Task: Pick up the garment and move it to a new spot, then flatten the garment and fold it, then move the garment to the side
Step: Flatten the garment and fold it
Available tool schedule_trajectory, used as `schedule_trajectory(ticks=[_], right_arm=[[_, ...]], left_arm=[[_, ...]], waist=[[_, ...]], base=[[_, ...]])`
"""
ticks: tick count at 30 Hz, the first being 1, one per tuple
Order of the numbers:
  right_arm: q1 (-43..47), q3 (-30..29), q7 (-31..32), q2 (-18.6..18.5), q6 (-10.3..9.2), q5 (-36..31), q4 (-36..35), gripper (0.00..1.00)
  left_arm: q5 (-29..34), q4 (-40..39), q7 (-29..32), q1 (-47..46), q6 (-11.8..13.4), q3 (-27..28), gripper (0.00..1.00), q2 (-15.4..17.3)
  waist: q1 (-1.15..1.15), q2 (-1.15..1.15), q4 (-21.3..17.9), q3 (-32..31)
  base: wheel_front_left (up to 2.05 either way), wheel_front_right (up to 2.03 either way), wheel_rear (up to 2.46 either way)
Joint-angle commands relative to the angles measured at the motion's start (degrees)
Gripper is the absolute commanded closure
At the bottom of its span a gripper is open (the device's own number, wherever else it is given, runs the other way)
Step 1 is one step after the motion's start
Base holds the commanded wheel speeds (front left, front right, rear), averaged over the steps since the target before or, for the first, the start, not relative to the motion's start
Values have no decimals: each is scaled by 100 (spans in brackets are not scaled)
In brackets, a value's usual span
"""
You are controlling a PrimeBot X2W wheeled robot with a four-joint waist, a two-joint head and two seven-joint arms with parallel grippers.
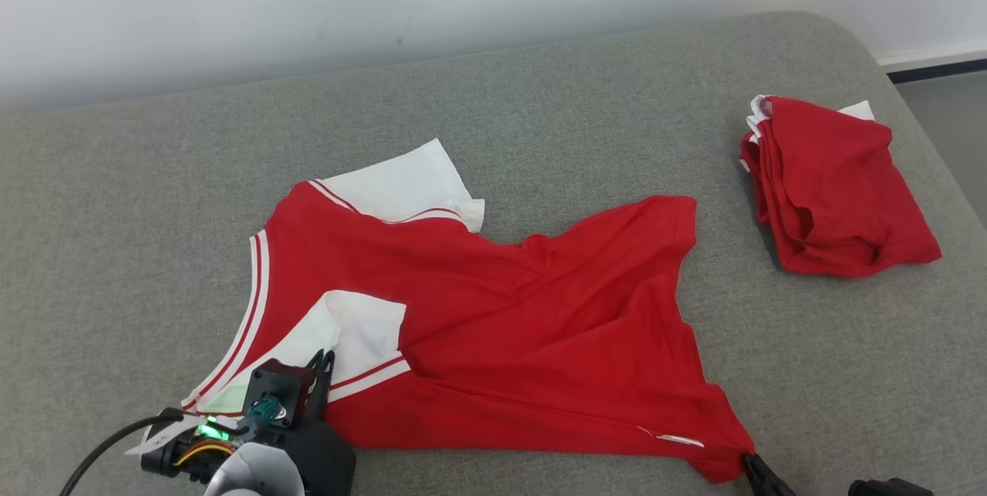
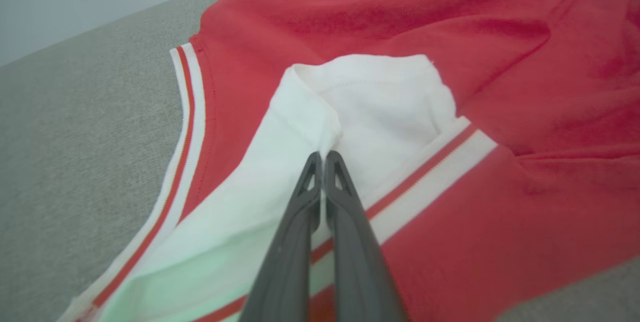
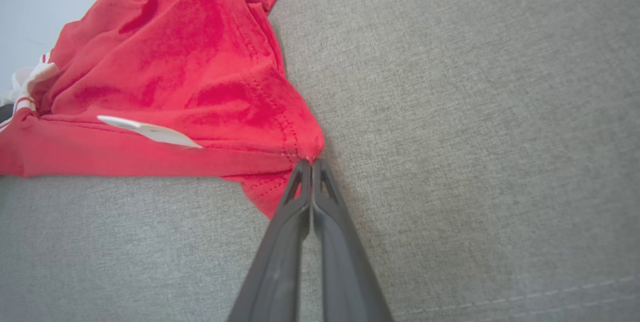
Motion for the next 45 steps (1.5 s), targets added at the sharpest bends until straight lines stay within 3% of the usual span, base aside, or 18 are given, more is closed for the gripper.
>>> schedule_trajectory(ticks=[1,9,16,20,33,45], right_arm=[[51,-20,-19,-35,-15,46,-10,100],[-40,-327,-89,-215,-15,-153,-265,100],[-581,-838,152,-551,-15,-382,-986,100],[-1026,-988,566,-644,-15,-403,-1428,100],[-3070,-870,1594,-1470,-15,-472,-1938,100],[-4632,-295,2025,-2102,-15,-85,-1560,100]], left_arm=[[-95,83,-61,-65,-13,2,100,-26],[-361,-30,-906,-177,-76,332,100,-21],[-956,-758,-1595,-514,-355,1092,100,301],[-866,-1167,-1728,-932,-471,1282,100,589],[-718,-1561,-1337,-2809,-847,1033,100,1149],[-1399,-1125,-568,-3962,-948,660,100,1638]], waist=[[0,-1,8,-26],[0,-1,54,-342],[0,-1,87,-989],[0,-1,149,-1168],[0,-1,266,-1509],[0,-1,228,-1651]], base=[[0,0,0],[0,0,0],[0,0,0],[0,0,0],[0,0,0],[0,0,0]])
